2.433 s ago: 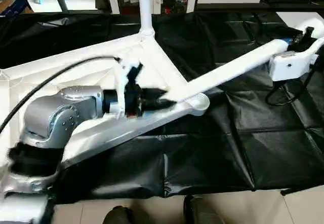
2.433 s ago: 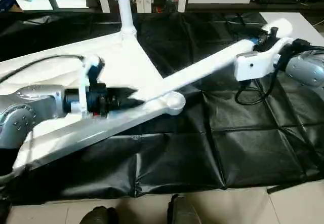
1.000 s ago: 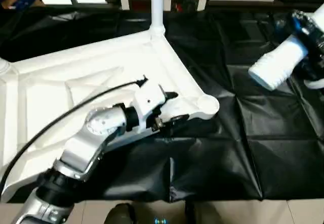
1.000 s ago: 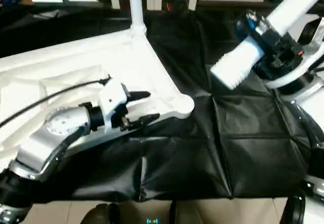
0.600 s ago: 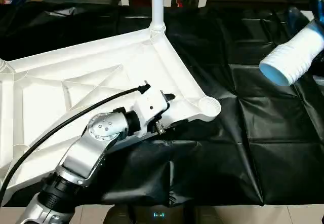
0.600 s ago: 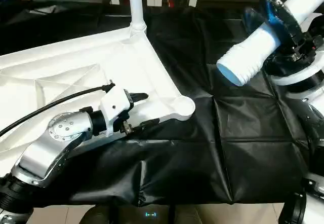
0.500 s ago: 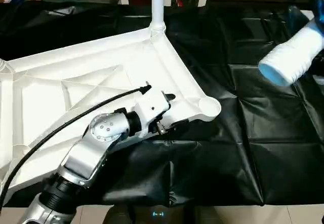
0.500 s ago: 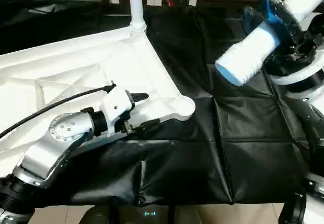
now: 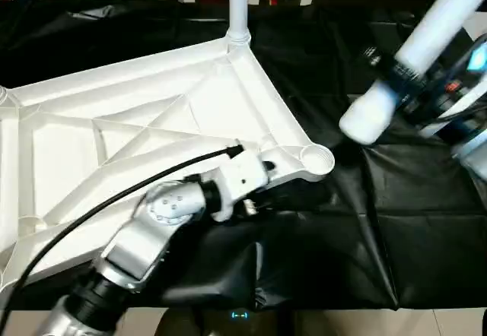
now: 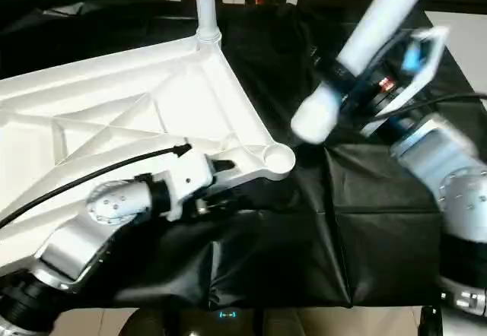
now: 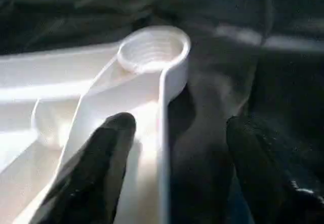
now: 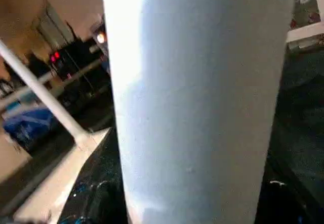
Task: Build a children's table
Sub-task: Insert table leg to table base
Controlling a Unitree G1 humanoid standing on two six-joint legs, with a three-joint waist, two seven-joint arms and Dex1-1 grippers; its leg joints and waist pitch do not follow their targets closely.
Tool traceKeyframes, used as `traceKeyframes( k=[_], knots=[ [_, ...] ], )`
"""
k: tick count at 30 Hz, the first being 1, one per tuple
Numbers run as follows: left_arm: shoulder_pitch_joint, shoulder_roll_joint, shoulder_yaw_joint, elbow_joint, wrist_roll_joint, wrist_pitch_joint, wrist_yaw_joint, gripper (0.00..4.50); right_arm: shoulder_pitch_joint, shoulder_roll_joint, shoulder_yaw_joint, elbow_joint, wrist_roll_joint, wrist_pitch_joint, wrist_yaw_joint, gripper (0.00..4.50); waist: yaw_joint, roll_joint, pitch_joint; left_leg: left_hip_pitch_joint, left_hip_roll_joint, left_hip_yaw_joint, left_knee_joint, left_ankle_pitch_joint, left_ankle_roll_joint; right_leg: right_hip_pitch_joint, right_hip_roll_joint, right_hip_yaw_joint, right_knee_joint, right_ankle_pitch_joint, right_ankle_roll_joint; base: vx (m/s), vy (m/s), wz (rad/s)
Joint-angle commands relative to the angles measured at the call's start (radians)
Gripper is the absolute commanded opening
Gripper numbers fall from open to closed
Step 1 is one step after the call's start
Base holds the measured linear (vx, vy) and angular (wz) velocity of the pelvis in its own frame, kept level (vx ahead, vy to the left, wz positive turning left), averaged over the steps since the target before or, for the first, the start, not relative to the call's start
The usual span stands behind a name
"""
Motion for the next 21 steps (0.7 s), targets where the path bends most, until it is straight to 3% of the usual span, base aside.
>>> traceKeyframes(
  k=[1, 4, 7, 8, 10, 21],
  knots=[
    [0.001, 0.029, 0.009, 0.010, 0.017, 0.009, -0.021, 2.78, 0.017, -0.011, 0.019, -0.042, -0.058, -0.047, 0.038, 1.88, 0.001, -0.007, -0.081, 0.018, -0.002, 0.009, -0.058, -0.005, 0.099, 0.077, -0.006, 0.015, -0.034, -0.061, -0.241, 0.000, 0.000, 0.00],
    [-0.001, 0.063, 0.028, 0.012, 0.011, 0.011, -0.040, 2.42, 0.023, -0.009, 0.027, -0.041, -0.072, -0.058, 0.049, 1.88, 0.000, -0.005, -0.080, 0.019, -0.002, 0.009, -0.059, -0.020, 0.095, 0.078, -0.008, 0.017, -0.033, -0.064, -0.256, 0.000, 0.000, 0.00],
    [-0.002, 0.080, 0.043, 0.017, 0.015, 0.010, -0.046, 2.45, 0.030, -0.001, 0.030, -0.042, -0.094, -0.068, 0.067, 1.88, -0.001, -0.003, -0.081, 0.020, -0.003, 0.010, -0.059, -0.027, 0.091, 0.078, -0.008, 0.017, -0.033, -0.070, -0.257, 0.000, 0.000, 0.00],
    [-0.002, 0.080, 0.043, 0.017, 0.015, 0.010, -0.046, 2.07, 0.030, -0.001, 0.030, -0.042, -0.094, -0.068, 0.067, 1.88, -0.001, -0.002, -0.081, 0.022, -0.002, 0.010, -0.059, -0.027, 0.092, 0.077, -0.007, 0.018, -0.033, -0.066, -0.260, 0.000, 0.000, 0.00],
    [-0.001, 0.101, 0.050, 0.022, 0.018, 0.015, -0.060, 1.97, 0.035, 0.002, 0.035, -0.043, -0.119, -0.079, 0.088, 1.88, 0.000, 0.001, -0.085, 0.021, -0.002, 0.009, -0.058, -0.017, 0.095, 0.079, -0.007, 0.017, -0.028, -0.042, -0.268, 0.000, 0.000, 0.00],
    [0.011, 0.143, 0.030, 0.009, 0.023, 0.056, -0.110, 1.94, 0.049, 0.010, 0.041, -0.044, -0.168, -0.097, 0.122, 1.88, 0.002, 0.003, -0.089, 0.020, -0.003, 0.010, -0.056, -0.042, 0.090, 0.081, -0.008, 0.019, -0.028, -0.066, -0.278, 0.000, 0.000, 0.00]
  ],
)
